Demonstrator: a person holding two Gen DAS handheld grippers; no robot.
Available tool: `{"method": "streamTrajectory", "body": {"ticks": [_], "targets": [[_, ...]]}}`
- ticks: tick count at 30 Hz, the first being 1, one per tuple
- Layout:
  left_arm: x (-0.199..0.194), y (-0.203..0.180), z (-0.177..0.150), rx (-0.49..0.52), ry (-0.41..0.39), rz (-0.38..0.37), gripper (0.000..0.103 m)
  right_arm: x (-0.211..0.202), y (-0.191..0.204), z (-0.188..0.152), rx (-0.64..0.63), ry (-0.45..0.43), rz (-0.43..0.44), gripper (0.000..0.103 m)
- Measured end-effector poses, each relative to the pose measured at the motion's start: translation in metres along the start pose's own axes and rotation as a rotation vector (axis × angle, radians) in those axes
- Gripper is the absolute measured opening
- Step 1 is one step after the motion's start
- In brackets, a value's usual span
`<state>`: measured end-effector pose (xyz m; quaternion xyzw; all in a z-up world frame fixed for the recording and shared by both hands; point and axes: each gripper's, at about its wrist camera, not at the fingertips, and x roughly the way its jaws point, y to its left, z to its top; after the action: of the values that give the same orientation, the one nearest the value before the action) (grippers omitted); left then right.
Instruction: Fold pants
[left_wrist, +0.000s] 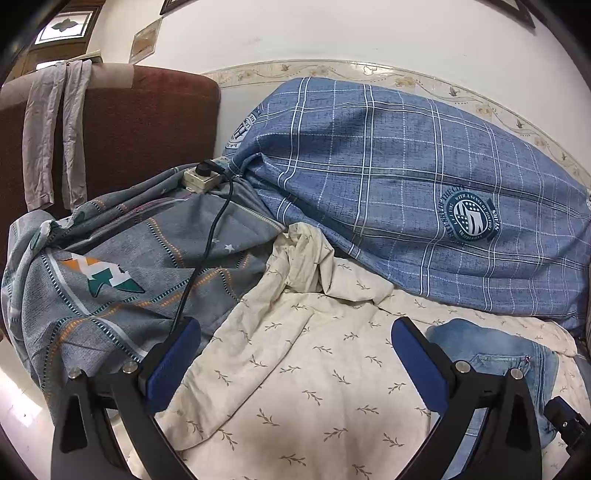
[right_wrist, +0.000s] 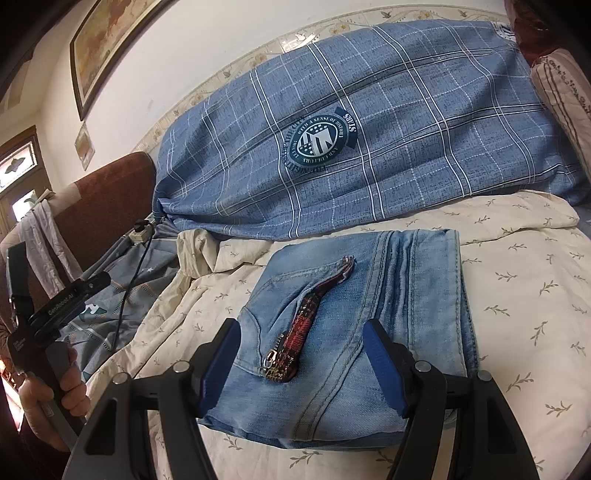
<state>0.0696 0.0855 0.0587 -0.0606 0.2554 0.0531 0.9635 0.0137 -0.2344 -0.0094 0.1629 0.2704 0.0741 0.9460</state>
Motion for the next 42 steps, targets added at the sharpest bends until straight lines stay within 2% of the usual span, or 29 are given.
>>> {"method": "streamTrajectory", "body": {"ticks": [17, 21, 23, 27, 30, 35, 42], "targets": [[-0.001, -0.013, -0.004, 0.045, 0.006, -0.019, 0.103, -0.005, -0.009, 0.0, 0.014, -0.002, -0.018, 0.072], [0.011, -0.03, -0.012, 0.093, 0.092, -0.104, 0.103, -0.01, -0.02, 0.003, 0.023, -0.009, -0.044, 0.072], [0.022, -0.047, -0.023, 0.152, 0.183, -0.18, 0.103, -0.012, -0.027, 0.005, 0.035, -0.016, -0.055, 0.073], [0.039, -0.078, -0.044, 0.237, 0.322, -0.282, 0.102, -0.014, -0.051, 0.01, 0.11, -0.01, -0.044, 0.076], [0.044, -0.095, -0.055, 0.253, 0.374, -0.336, 0.103, -0.009, -0.072, 0.011, 0.208, 0.021, -0.023, 0.078], [0.051, -0.114, -0.065, 0.27, 0.414, -0.389, 0.103, -0.003, -0.095, 0.015, 0.264, 0.056, -0.051, 0.078], [0.054, -0.125, -0.068, 0.316, 0.383, -0.348, 0.103, 0.004, -0.131, 0.01, 0.412, 0.104, 0.007, 0.078]]}}
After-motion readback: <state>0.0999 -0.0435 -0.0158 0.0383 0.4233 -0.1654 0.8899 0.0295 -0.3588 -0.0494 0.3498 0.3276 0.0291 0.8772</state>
